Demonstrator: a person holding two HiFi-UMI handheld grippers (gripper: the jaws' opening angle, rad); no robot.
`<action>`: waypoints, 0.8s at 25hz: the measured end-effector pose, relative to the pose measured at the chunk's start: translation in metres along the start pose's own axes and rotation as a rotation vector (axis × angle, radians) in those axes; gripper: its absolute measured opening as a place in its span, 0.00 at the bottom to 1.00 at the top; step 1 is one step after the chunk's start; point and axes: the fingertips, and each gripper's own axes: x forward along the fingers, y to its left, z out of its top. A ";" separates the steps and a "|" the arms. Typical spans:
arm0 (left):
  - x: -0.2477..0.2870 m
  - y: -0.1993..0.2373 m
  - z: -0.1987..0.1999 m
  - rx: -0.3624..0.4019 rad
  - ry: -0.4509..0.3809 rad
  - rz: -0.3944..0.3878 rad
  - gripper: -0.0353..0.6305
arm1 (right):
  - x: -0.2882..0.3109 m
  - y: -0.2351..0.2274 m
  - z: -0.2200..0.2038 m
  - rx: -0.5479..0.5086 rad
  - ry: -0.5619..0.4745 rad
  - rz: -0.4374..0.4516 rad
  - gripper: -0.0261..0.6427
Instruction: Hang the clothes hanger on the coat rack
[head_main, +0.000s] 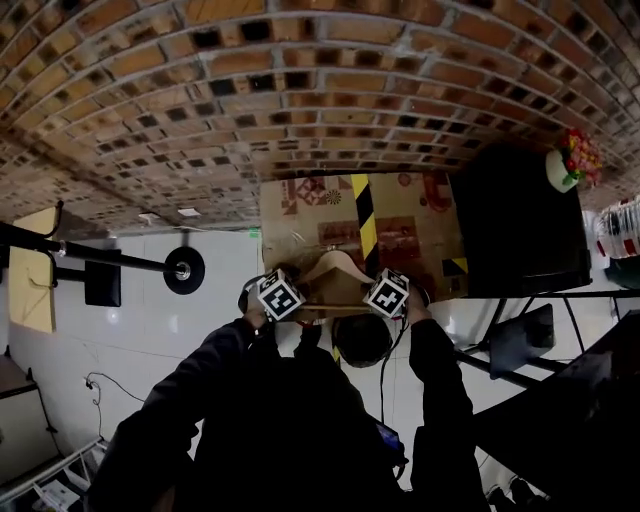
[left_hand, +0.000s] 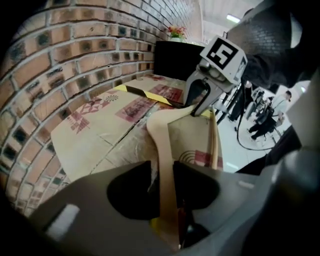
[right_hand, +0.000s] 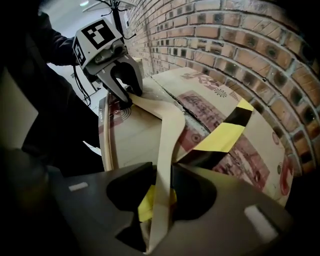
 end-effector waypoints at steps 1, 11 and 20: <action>-0.001 0.000 0.000 -0.013 -0.012 0.003 0.26 | 0.000 0.000 0.001 0.005 0.004 -0.004 0.21; -0.016 -0.026 -0.002 0.009 -0.037 0.020 0.19 | -0.012 0.021 -0.012 0.063 -0.037 -0.077 0.17; -0.031 -0.057 -0.011 -0.002 -0.091 0.069 0.19 | -0.033 0.048 -0.017 -0.003 -0.058 -0.133 0.17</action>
